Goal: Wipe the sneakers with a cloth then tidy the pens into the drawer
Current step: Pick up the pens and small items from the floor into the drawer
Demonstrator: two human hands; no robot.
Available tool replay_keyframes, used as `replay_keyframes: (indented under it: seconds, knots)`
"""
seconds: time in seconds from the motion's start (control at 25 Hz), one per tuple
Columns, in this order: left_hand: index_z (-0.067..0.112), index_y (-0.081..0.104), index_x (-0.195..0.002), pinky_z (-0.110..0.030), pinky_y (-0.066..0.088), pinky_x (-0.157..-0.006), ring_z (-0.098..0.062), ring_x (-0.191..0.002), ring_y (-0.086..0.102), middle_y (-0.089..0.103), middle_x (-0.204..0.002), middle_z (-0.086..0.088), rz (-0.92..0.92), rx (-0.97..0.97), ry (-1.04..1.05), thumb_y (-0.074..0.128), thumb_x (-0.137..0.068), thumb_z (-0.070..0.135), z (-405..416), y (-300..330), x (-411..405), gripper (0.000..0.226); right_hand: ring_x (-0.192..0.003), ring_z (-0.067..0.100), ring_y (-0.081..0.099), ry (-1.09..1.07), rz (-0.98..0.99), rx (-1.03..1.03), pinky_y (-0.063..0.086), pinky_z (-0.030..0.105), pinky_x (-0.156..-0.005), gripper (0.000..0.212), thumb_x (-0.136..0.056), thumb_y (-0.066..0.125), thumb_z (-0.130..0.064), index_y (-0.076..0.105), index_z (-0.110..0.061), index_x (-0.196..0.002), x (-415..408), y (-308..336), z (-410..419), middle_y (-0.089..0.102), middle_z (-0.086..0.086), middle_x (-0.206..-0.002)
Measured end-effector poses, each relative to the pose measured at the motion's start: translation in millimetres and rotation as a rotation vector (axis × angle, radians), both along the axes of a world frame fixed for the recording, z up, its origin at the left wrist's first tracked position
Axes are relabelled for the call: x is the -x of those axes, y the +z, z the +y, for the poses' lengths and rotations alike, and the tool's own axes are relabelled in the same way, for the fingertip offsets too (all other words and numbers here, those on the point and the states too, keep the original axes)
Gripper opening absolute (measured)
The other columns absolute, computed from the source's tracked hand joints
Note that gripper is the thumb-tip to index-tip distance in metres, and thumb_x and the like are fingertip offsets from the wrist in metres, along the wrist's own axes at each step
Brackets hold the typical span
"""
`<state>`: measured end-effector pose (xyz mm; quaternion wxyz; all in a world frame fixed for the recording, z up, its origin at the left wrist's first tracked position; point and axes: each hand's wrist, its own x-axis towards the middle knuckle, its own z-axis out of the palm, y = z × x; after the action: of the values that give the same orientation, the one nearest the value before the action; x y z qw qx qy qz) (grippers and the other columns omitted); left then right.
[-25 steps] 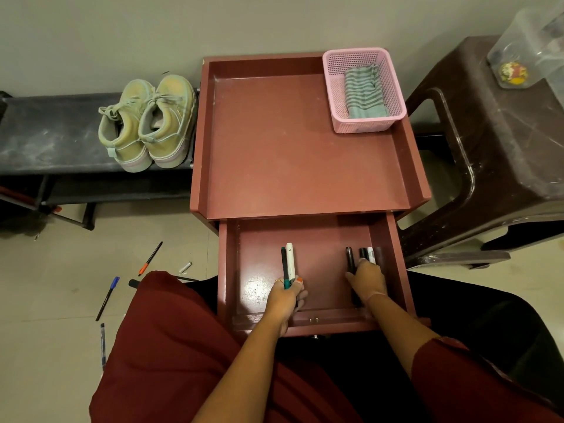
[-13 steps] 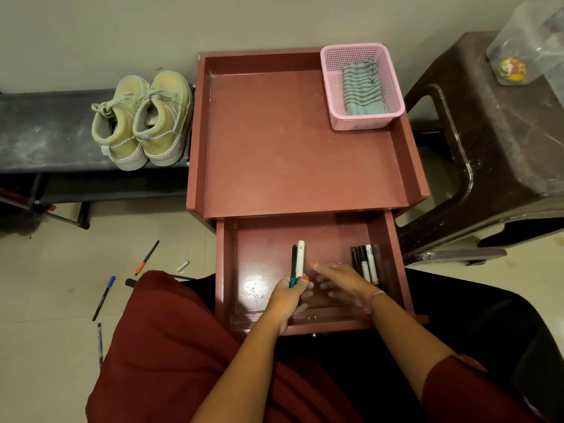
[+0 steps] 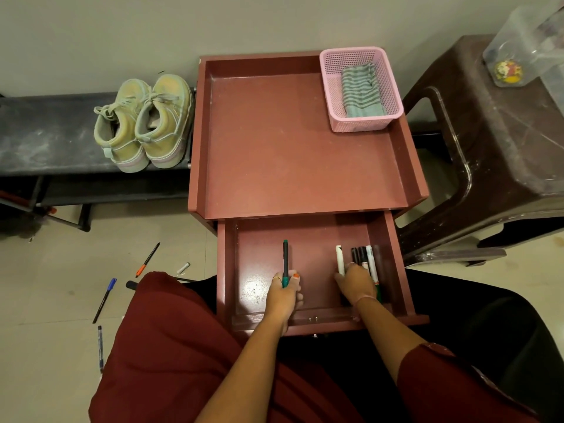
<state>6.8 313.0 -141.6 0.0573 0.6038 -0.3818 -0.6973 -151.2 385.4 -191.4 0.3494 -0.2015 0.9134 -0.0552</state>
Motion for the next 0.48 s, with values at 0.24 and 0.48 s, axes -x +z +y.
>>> replay_keyframes:
  seconds: [0.24, 0.48]
  knots:
    - [0.018, 0.052, -0.1, -0.023, 0.048, -0.059, -0.01, -0.065, 0.043, 0.044, -0.076, 0.002, -0.052, 0.001, -0.019, 0.048, -0.1, 0.034, -1.0, 2.3, 3.0, 0.017, -0.109, 0.038, 0.06, -0.047, 0.157, -0.082, 0.05, 0.043, -0.085, 0.03, -0.095, 0.043, -0.004, 0.045, 0.0, -0.125, 8.3, -5.7, 8.1, 0.06, 0.019, -0.119]
    - [0.018, 0.05, -0.102, -0.02, 0.042, -0.05, -0.008, -0.054, 0.041, 0.047, -0.073, 0.001, -0.006, -0.048, -0.09, 0.045, -0.101, 0.026, -2.0, 1.0, 5.9, 0.01, -0.078, 0.023, 0.064, -0.182, -0.233, 0.251, 0.05, 0.03, -0.074, 0.018, -0.086, 0.067, -0.028, 0.059, -0.012, -0.089, 2.0, 5.2, 2.3, 0.066, 0.011, -0.09]
